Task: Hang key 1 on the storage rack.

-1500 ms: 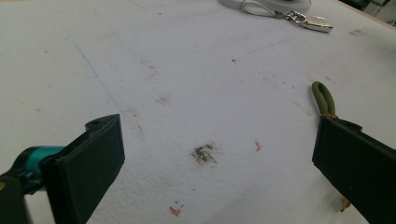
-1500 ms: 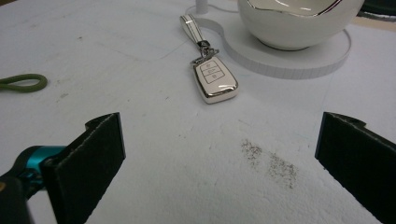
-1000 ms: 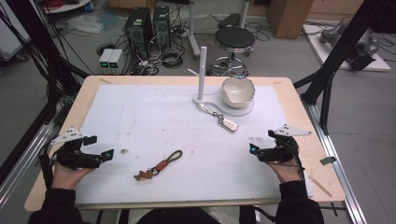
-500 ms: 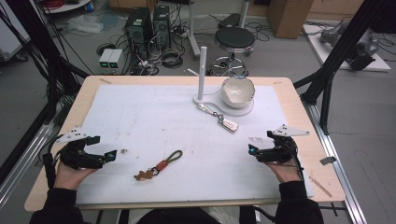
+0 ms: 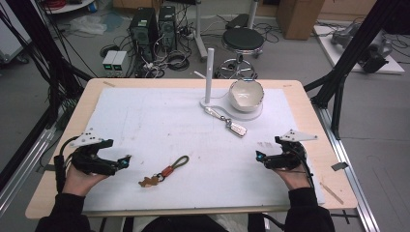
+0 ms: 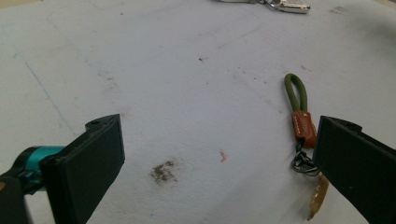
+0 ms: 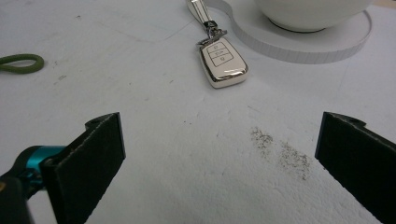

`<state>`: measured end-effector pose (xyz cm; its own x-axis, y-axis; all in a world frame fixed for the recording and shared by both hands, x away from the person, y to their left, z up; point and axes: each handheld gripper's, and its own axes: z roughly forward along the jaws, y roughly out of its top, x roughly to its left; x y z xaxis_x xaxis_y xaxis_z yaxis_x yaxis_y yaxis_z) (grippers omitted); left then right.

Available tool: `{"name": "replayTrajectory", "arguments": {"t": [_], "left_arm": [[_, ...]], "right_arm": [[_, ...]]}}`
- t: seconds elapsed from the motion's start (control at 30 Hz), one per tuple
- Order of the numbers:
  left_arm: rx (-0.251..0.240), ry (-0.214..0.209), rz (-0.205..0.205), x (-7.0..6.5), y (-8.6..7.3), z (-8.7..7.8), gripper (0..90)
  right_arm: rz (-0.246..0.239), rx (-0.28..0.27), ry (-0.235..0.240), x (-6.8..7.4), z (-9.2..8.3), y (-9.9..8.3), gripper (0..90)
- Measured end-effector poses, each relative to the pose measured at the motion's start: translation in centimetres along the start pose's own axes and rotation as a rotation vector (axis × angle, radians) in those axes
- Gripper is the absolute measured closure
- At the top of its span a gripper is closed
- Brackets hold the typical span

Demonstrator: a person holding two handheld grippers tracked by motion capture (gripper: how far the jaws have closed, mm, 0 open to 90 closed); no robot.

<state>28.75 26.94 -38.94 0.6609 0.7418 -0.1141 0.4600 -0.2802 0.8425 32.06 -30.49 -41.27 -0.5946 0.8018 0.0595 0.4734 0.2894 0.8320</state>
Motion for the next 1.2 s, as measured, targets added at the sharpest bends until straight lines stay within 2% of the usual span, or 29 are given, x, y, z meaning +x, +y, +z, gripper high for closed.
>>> {"name": "replayTrajectory", "arguments": {"t": [0.07, 0.2, 0.37, 0.77, 0.97, 1.0, 1.2], "left_arm": [[0.006, -0.009, 0.000, -0.3, 0.1, 0.3, 2.8], [0.038, -0.035, 0.043, -1.6, 0.9, 1.3, 2.8], [0.072, -0.046, 0.097, -2.9, 1.5, 2.4, 2.8], [0.156, -0.090, 0.156, -5.2, 2.0, 4.8, 2.8], [0.189, -0.119, 0.191, -6.7, 2.1, 6.2, 2.8], [0.208, -0.124, 0.202, -7.2, 2.1, 6.6, 2.8], [0.255, -0.131, 0.216, -8.2, 1.9, 7.9, 2.8]], "right_arm": [[-0.005, 0.000, -0.001, 0.0, 0.1, 0.0, 0.6], [-0.002, 0.006, -0.001, 0.0, 0.0, 0.0, 0.7], [-0.007, 0.015, -0.003, 0.0, 0.1, -0.2, 0.6], [-0.020, 0.038, -0.014, 0.1, 0.3, -0.3, 0.7], [-0.021, 0.040, -0.014, 0.1, 0.3, -0.3, 0.6], [-0.022, 0.041, -0.014, 0.2, 0.3, -0.3, 0.6], [-0.021, 0.040, -0.012, 0.1, 0.3, -0.3, 0.7]]}}
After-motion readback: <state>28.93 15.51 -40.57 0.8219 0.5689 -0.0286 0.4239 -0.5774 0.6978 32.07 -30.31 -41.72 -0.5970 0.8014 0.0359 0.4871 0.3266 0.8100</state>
